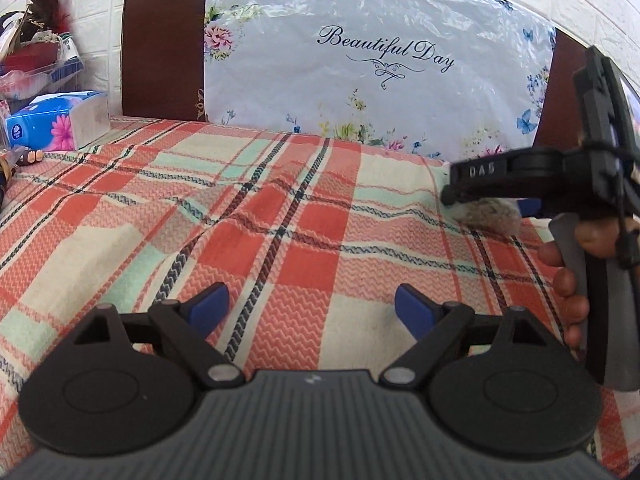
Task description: Organize objects
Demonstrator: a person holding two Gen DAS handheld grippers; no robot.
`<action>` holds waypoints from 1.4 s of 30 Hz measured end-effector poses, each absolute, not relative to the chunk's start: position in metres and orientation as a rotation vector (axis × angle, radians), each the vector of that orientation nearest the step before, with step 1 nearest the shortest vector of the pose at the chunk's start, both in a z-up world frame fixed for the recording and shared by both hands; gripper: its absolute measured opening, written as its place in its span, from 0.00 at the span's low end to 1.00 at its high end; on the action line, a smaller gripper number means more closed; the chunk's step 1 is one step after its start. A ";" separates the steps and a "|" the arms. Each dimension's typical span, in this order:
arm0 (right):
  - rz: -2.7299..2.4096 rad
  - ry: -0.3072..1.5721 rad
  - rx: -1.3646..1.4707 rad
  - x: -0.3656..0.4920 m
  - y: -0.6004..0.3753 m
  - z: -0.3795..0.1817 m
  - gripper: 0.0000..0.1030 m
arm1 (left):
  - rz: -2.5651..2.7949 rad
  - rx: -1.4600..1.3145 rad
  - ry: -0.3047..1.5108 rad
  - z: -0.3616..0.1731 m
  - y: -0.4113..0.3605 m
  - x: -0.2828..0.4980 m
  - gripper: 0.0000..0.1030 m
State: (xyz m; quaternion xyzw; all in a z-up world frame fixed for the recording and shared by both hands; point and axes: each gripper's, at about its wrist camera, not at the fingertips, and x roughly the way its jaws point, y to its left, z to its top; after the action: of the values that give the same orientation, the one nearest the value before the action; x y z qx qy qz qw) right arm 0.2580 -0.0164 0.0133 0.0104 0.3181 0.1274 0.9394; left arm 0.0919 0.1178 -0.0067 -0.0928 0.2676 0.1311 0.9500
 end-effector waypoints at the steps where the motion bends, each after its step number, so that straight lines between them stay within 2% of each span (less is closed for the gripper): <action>1: 0.269 0.640 -0.015 0.255 -0.015 0.013 0.43 | 0.267 -0.191 0.543 -0.007 0.118 0.092 0.88; 6: 0.343 0.628 -0.080 0.223 -0.035 0.015 0.40 | 0.269 -0.186 0.546 -0.006 0.118 0.094 0.89; 11: 0.390 0.607 -0.112 0.154 -0.083 0.008 0.40 | 0.268 -0.179 0.554 -0.006 0.117 0.094 0.91; 19: 0.338 0.624 -0.102 0.032 -0.171 0.007 0.41 | 0.266 -0.069 0.637 -0.005 0.102 0.108 1.00; 21: 0.305 0.630 -0.078 0.013 -0.186 0.007 0.48 | 0.284 -0.061 0.669 0.000 0.096 0.113 0.99; 23: 0.250 0.630 -0.034 0.001 -0.200 0.007 0.69 | 0.250 -0.121 0.711 0.008 0.088 0.117 0.93; 24: 0.224 0.628 -0.008 -0.004 -0.206 0.006 0.71 | 0.211 -0.161 0.717 0.014 0.081 0.117 0.92; 32: 0.214 0.591 -0.021 -0.022 -0.212 0.007 0.74 | -0.245 -0.260 0.759 0.048 -0.029 0.101 0.93; 37: 0.229 0.577 -0.039 -0.025 -0.215 0.005 0.76 | -0.382 -0.310 0.887 0.033 -0.066 0.092 0.93; 42: 0.245 0.573 -0.017 -0.025 -0.221 0.004 0.76 | -0.426 -0.449 0.996 0.012 -0.070 0.084 0.92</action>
State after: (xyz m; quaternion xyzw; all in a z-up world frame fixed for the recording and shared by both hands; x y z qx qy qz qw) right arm -0.0247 -0.2208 0.0037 -0.0084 0.2820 0.1207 0.9518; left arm 0.0837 -0.0696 0.0115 -0.2120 0.4700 -0.2008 0.8330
